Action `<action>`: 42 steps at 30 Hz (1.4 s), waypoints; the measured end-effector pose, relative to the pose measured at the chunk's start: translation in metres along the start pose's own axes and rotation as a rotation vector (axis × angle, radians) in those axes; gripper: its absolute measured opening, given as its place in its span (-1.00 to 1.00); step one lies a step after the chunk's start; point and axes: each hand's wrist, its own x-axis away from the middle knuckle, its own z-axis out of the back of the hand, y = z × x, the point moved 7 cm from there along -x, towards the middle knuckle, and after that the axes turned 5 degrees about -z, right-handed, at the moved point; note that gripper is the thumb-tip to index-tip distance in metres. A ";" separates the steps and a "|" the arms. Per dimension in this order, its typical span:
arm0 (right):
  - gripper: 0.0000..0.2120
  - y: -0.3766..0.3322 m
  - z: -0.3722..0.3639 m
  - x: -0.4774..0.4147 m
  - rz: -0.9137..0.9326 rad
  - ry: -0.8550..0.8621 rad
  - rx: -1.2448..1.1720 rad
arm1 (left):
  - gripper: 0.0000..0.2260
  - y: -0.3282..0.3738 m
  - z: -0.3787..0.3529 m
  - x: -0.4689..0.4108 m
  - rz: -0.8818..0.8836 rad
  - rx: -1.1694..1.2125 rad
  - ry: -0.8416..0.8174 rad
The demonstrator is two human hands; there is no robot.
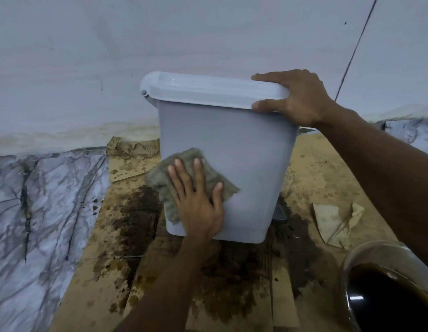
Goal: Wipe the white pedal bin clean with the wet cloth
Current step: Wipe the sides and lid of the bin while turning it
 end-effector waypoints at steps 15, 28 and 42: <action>-0.20 0.003 0.002 0.002 -0.002 0.006 0.008 | -0.40 0.076 -0.054 0.046 -0.630 -0.234 -0.316; -0.31 0.000 0.002 0.002 -0.017 -0.003 0.015 | -0.43 0.124 -0.019 -0.060 -0.427 -0.134 -0.081; -0.22 0.005 0.001 0.005 -0.015 -0.004 0.002 | -0.33 0.003 -0.036 0.066 -0.983 -0.332 -0.357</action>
